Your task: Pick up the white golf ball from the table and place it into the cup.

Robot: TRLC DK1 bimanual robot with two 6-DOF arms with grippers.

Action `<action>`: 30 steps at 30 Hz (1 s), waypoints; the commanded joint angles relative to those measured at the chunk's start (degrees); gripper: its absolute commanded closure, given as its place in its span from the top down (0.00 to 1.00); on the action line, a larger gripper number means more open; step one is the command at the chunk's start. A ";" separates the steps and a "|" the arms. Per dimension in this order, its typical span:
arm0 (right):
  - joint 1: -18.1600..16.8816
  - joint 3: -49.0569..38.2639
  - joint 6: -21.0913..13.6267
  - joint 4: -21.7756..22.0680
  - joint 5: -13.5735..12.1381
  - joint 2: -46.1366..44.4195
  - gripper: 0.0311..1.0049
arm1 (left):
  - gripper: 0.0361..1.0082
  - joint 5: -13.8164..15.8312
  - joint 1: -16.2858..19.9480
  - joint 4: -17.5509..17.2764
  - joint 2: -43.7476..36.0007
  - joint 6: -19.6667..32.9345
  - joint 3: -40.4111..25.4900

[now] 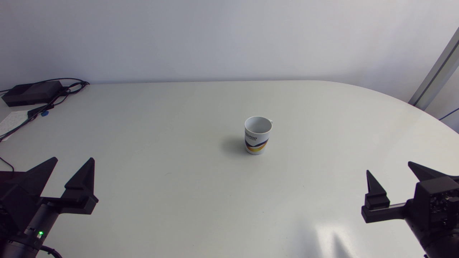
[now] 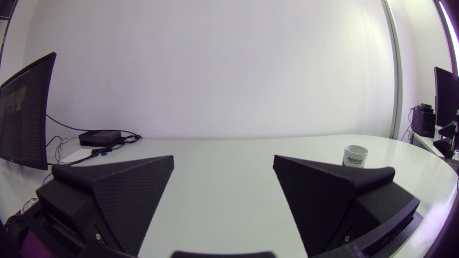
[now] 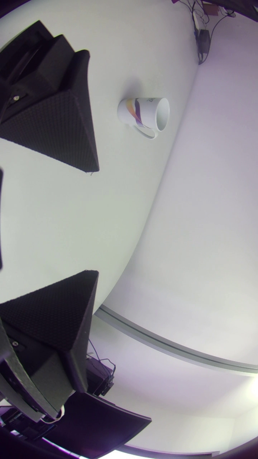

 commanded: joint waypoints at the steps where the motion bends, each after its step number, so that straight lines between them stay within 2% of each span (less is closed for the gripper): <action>1: 0.13 -1.67 -2.16 -0.59 -0.06 -0.72 0.96 | 0.98 -0.18 0.50 0.08 -0.93 0.11 -1.23; 5: -0.14 -2.38 -3.66 -0.50 -0.06 -1.86 0.96 | 0.98 -0.18 0.41 0.08 -0.93 0.11 -1.23; 18: -0.66 -2.55 -4.53 -0.67 0.03 -3.18 0.96 | 0.98 -0.18 0.41 0.08 -0.93 0.11 -1.23; 23: 0.04 -2.55 -4.36 -0.76 -0.68 -2.74 0.96 | 0.98 -0.18 0.50 0.08 -0.93 0.11 -1.23; 25: 0.57 -2.47 -3.66 -0.76 -0.68 -2.92 0.96 | 0.98 -0.18 0.50 0.08 -1.02 0.11 -1.23; 30: -0.40 -2.47 1.88 -0.76 -0.68 -3.09 0.96 | 0.98 -0.18 0.50 0.08 -0.93 0.11 -1.23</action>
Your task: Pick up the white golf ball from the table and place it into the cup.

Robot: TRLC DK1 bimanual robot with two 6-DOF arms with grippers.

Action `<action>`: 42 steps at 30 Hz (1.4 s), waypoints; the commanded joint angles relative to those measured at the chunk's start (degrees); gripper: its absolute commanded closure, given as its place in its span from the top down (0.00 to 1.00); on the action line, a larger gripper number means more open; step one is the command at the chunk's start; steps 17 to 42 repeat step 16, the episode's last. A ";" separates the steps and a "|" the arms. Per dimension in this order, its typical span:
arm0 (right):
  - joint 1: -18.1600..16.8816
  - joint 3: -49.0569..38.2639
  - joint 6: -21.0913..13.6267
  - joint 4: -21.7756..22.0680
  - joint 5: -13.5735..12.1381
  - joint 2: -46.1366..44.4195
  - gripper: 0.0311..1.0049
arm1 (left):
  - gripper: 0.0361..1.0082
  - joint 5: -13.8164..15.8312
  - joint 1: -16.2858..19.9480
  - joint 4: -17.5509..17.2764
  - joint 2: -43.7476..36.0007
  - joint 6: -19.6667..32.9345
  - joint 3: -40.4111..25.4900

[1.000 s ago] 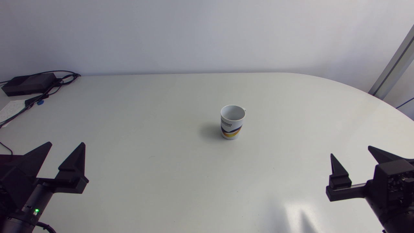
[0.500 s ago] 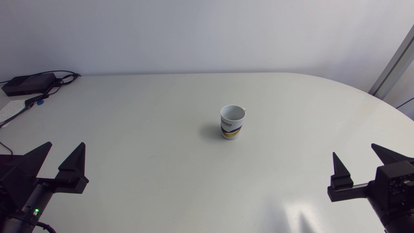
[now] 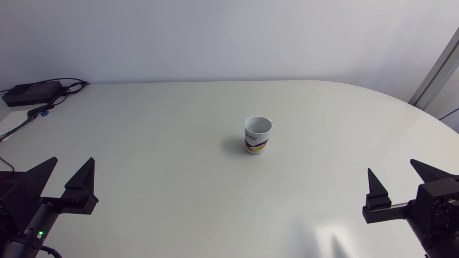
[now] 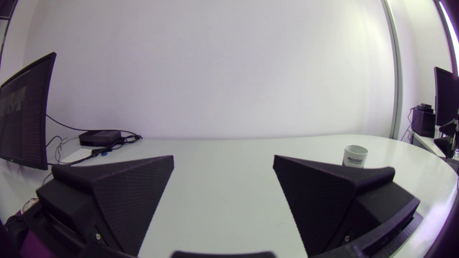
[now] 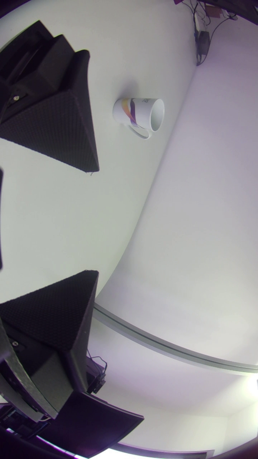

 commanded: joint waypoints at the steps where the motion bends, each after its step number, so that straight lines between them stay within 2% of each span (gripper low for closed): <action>1: -0.44 -2.14 3.04 -0.89 -0.04 -0.23 0.96 | 0.98 -0.18 0.50 0.08 -0.93 0.11 -1.23; 6: -0.80 -2.23 3.75 -0.63 -0.04 -0.23 0.96 | 0.98 -0.18 0.41 0.08 -0.93 0.11 -1.23; 10: 0.79 -2.14 5.86 -0.80 -1.10 -0.23 0.96 | 0.98 -0.18 0.50 -0.01 -0.93 0.11 -1.23; 11: 0.70 -2.14 7.00 -0.80 -1.10 -0.23 0.96 | 0.98 -0.18 0.41 0.08 -0.93 0.11 -1.23; 15: -0.88 -2.14 15.79 -0.80 0.66 -0.14 0.96 | 0.98 -0.18 0.50 0.08 -0.93 0.11 -1.23; 16: -1.15 -2.14 16.14 -0.80 0.66 -0.32 0.96 | 0.98 -0.18 0.50 0.08 -0.93 0.11 -1.23; 42: -1.15 -2.14 16.14 -0.80 0.66 -0.32 0.96 | 0.98 -0.18 0.50 0.08 -0.93 0.11 -1.23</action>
